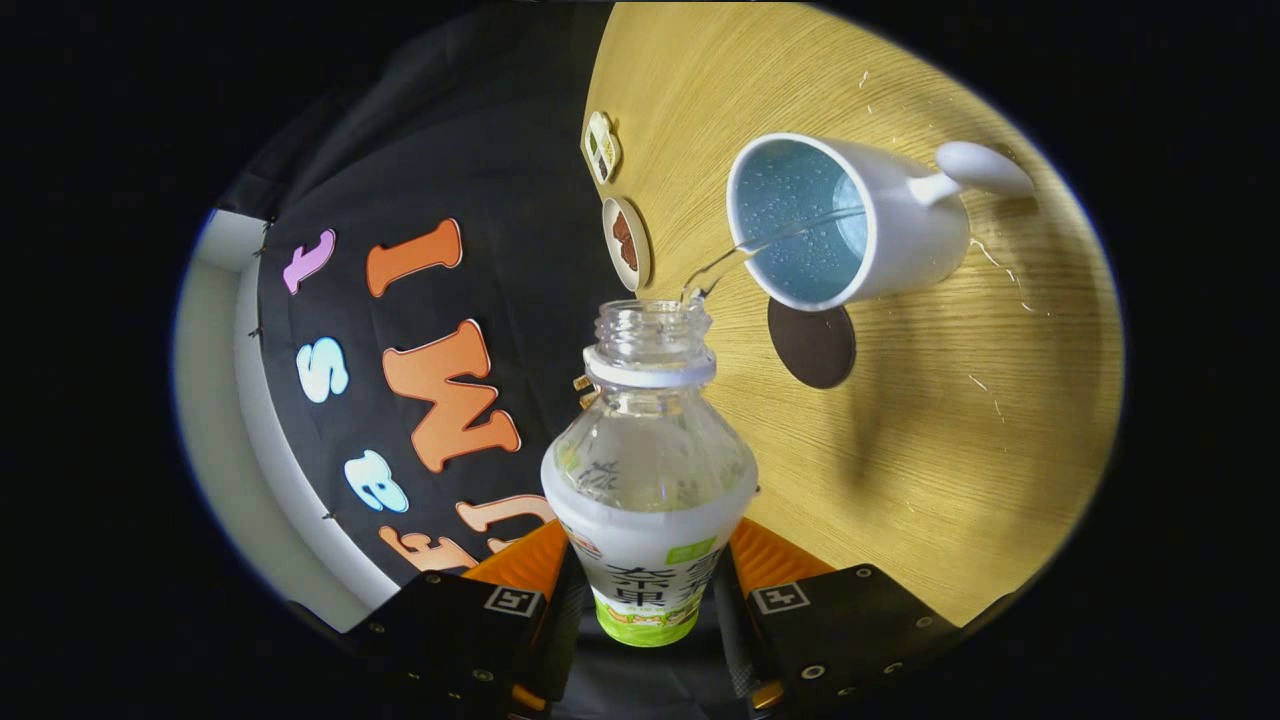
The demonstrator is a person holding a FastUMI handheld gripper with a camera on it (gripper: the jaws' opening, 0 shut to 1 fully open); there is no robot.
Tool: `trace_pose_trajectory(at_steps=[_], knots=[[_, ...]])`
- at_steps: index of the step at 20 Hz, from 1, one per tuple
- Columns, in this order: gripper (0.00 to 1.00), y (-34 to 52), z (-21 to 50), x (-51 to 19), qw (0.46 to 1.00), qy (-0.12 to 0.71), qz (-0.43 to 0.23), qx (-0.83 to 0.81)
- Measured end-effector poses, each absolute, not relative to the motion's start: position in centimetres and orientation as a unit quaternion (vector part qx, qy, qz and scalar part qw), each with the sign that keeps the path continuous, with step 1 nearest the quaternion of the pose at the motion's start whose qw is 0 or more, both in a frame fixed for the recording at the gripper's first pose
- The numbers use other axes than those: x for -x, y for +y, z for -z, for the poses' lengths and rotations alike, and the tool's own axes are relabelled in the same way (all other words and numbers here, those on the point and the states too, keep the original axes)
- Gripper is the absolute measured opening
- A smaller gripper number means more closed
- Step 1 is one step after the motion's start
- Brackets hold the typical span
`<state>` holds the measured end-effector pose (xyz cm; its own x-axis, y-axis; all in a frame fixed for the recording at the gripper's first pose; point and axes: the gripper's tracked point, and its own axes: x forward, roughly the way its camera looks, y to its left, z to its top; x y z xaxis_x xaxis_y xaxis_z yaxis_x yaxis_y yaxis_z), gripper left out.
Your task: Take the bottle from table, then pour the juice into the cup, finally place the bottle on the coaster
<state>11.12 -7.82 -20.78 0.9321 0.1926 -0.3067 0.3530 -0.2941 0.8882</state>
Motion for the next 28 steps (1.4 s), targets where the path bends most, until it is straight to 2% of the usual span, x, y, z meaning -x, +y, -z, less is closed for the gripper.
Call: trace_pose_trajectory(at_steps=[28], knots=[[0.61, -9.7, 17.8, -12.1, 0.508, 0.146, 0.068, -0.847]])
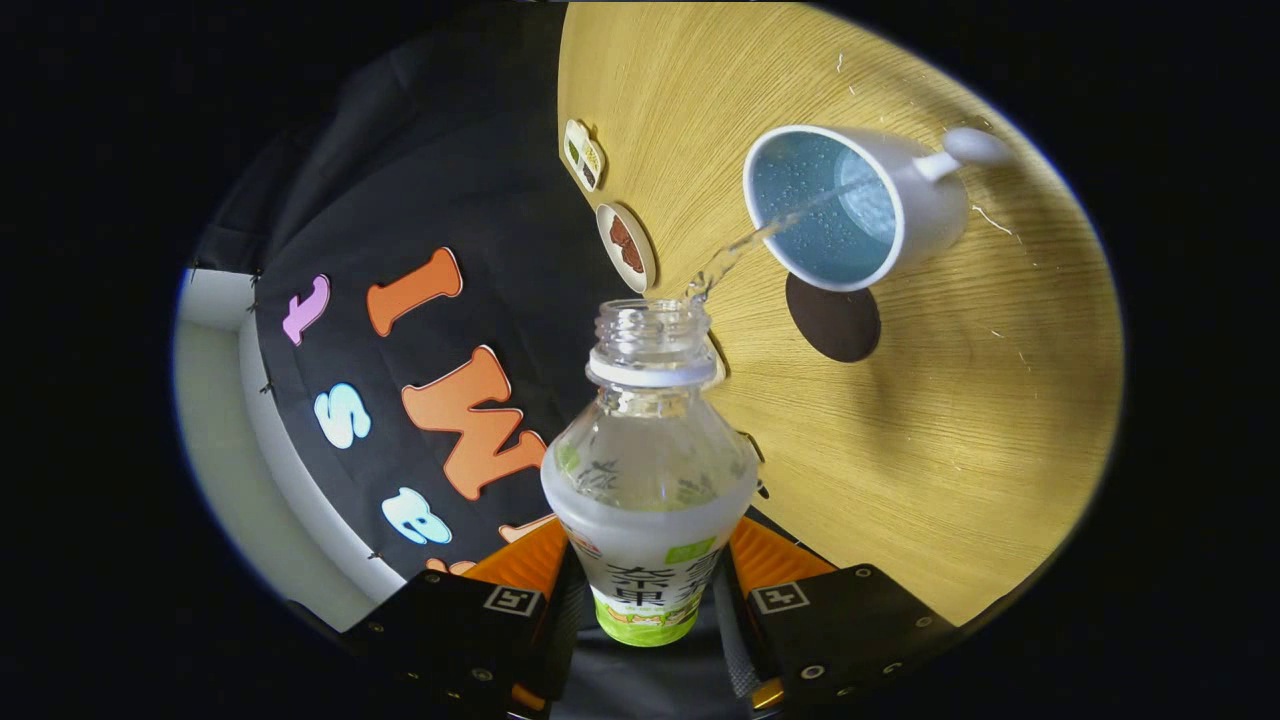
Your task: Take the bottle from table, then pour the juice into the cup, finally place the bottle on the coaster
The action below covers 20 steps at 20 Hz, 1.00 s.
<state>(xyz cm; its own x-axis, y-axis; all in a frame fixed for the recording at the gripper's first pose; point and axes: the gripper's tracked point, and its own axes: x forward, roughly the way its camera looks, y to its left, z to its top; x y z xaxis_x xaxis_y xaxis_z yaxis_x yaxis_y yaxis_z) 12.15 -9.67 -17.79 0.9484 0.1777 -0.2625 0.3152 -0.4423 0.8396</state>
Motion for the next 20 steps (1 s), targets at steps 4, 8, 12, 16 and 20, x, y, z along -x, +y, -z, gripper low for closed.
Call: trace_pose_trajectory(at_steps=[4, 8, 12, 16, 20], knots=[[0.62, -9.7, 17.3, -12.4, 0.5, 0.142, 0.065, -0.852], [0.61, -9.7, 16.8, -12.4, 0.489, 0.14, 0.063, -0.859], [0.62, -9.9, 16.7, -12.5, 0.479, 0.135, 0.065, -0.865], [0.62, -10.0, 15.8, -12.7, 0.47, 0.124, 0.063, -0.872], [0.62, -10.0, 15.3, -13.1, 0.447, 0.114, 0.054, -0.886]])
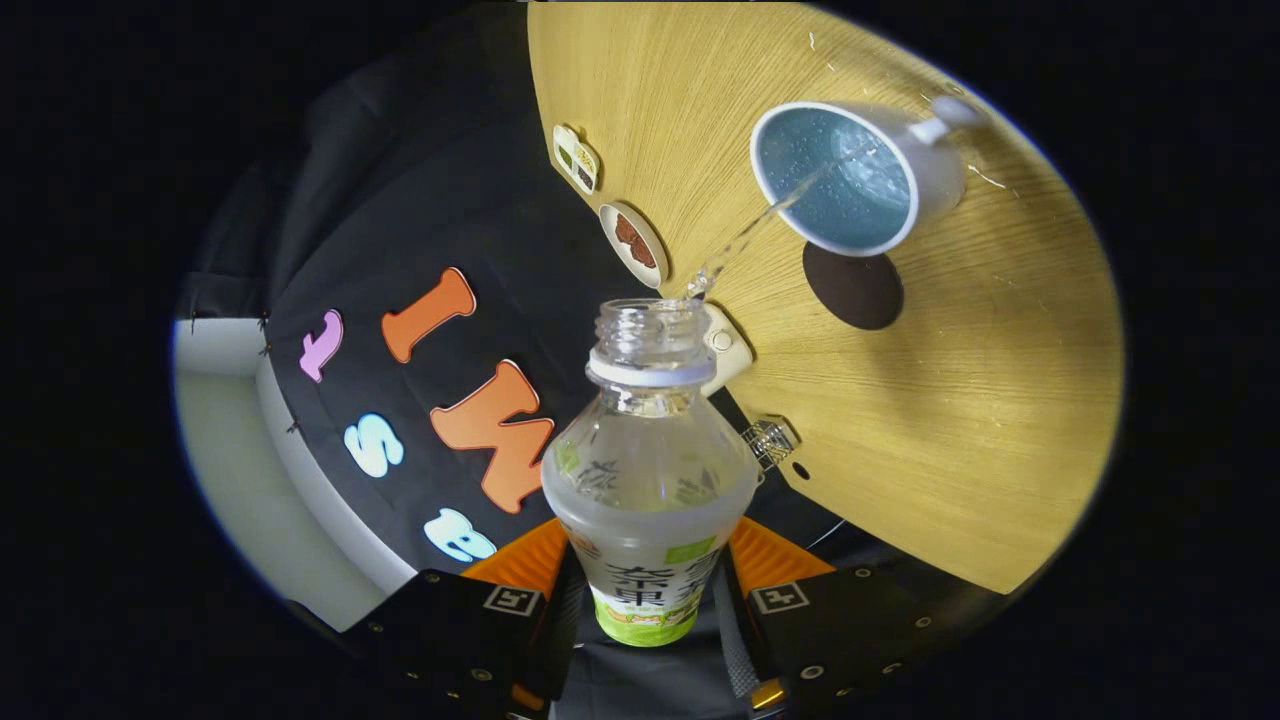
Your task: Take the bottle from table, then pour the juice into the cup, finally place the bottle on the coaster
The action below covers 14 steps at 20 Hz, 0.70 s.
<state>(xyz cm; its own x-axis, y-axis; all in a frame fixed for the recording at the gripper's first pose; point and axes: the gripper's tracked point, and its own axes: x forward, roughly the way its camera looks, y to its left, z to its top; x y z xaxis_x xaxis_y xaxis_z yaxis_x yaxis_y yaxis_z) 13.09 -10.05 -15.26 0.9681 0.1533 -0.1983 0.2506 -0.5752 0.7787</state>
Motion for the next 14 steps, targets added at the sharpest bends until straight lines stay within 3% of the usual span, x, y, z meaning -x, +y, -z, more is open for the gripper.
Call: trace_pose_trajectory(at_steps=[14], knots=[[0.62, -11.7, 15.0, -13.0, 0.419, 0.105, 0.068, -0.899]])
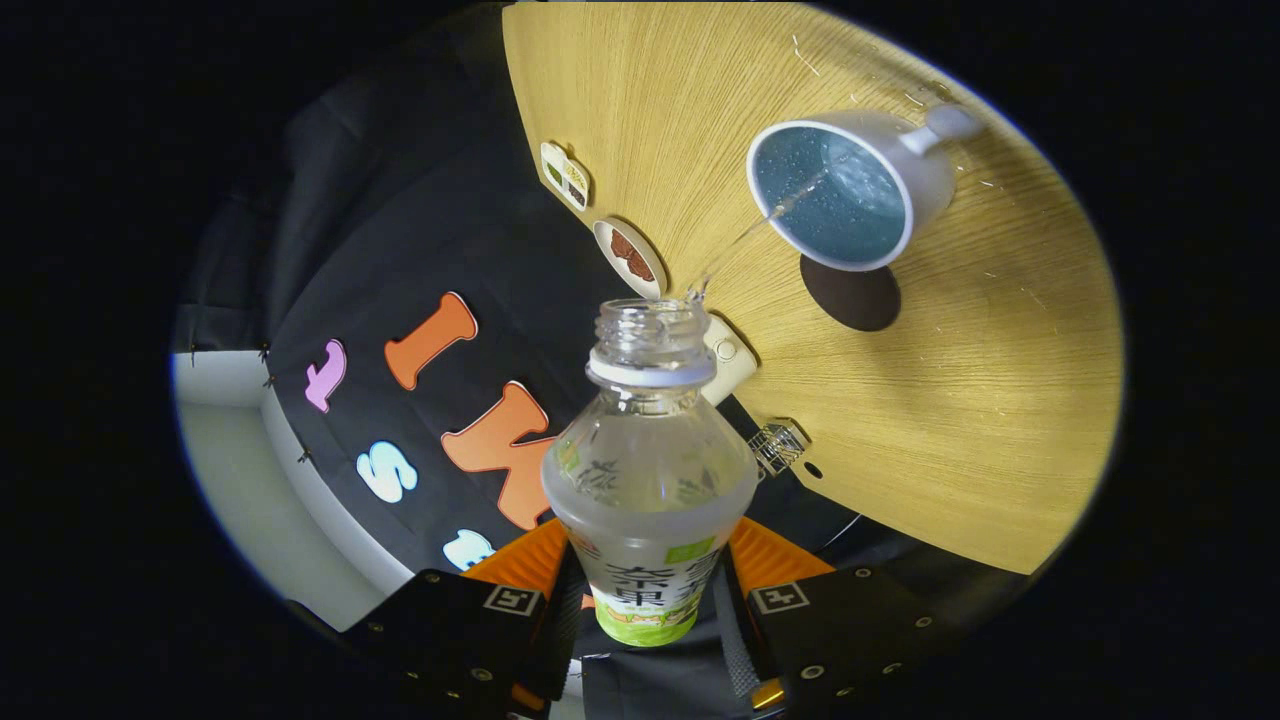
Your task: Take the bottle from table, then pour the juice into the cup, finally place the bottle on the coaster
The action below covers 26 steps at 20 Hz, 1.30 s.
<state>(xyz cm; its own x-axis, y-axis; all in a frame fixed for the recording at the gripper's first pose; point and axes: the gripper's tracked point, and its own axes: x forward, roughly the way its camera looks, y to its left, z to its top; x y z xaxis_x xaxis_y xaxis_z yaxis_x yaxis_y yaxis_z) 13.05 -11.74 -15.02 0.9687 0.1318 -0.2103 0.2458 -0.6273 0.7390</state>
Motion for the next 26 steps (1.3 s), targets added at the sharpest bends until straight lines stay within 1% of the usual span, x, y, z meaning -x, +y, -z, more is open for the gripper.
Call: trace_pose_trajectory(at_steps=[10, 14, 18, 20, 24, 26], knots=[[0.62, -11.4, 14.9, -13.4, 0.398, 0.105, 0.062, -0.909], [0.62, -11.0, 15.6, -13.3, 0.418, 0.115, 0.063, -0.899], [0.62, -10.3, 16.4, -13.1, 0.47, 0.133, 0.056, -0.871], [0.61, -10.4, 16.6, -13.0, 0.505, 0.136, 0.052, -0.851], [0.61, -10.3, 19.0, -12.6, 0.621, 0.158, 0.069, -0.764], [0.61, -10.4, 19.2, -12.2, 0.665, 0.168, 0.071, -0.724]])
